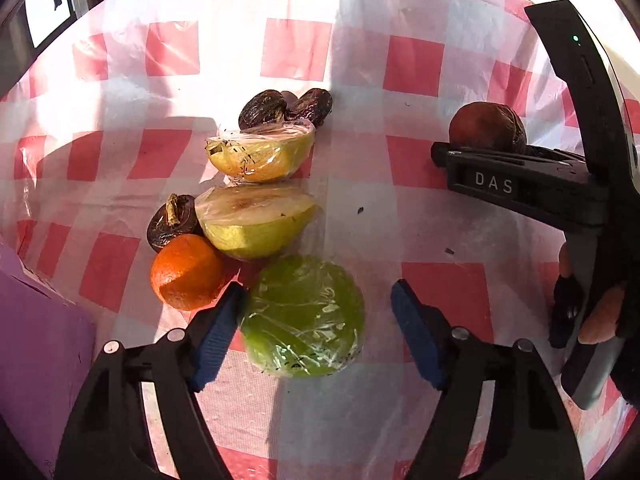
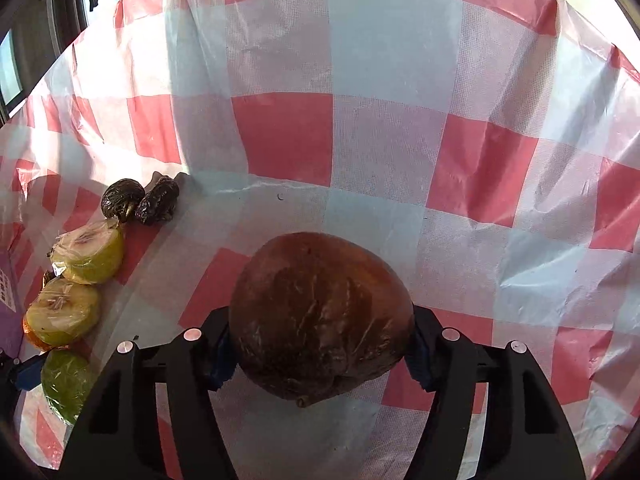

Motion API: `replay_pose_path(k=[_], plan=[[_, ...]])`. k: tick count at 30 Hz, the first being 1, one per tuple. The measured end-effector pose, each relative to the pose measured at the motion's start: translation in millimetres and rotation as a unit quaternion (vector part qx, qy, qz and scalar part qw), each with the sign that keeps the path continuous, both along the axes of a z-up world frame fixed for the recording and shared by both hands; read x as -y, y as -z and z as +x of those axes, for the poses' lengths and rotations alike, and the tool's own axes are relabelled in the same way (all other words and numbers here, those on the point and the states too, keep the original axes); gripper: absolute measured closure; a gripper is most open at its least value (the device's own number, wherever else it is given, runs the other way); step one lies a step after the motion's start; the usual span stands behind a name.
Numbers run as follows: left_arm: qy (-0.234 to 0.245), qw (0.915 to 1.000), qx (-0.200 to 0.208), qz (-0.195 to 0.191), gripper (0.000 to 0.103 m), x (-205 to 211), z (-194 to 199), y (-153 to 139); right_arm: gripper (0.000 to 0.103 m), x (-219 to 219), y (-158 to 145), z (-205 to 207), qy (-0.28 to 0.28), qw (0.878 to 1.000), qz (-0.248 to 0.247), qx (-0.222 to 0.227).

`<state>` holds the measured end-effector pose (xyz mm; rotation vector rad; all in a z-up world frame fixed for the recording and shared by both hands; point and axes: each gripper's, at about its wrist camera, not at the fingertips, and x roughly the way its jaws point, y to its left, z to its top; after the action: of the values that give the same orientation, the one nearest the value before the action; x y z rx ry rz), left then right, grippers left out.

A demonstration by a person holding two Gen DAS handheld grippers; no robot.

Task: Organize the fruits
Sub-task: 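Grasp the brown wrapped fruit with the right tool while the left tool grasps the green wrapped fruit, then carry both wrapped fruits into the box and open both tools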

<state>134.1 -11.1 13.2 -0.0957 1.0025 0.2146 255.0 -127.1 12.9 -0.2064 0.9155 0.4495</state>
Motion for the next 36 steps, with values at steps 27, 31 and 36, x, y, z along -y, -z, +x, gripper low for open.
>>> replay_pose_path(k=[27,31,36], plan=[[0.195,0.9728,-0.006,-0.125,0.044,33.3,-136.6,-83.5,0.04,118.1,-24.1,-202.8,0.173,0.981,0.002,-0.089],[0.206,0.9647,0.048,-0.157,0.044,8.2,-149.9,-130.0,0.04,117.2,-45.4,-244.5,0.236,0.967,0.029,-0.089],[0.201,0.96,0.094,-0.171,0.044,-35.8,-178.4,-164.6,0.04,80.5,-80.3,-286.4,0.228,0.972,0.026,-0.06]])
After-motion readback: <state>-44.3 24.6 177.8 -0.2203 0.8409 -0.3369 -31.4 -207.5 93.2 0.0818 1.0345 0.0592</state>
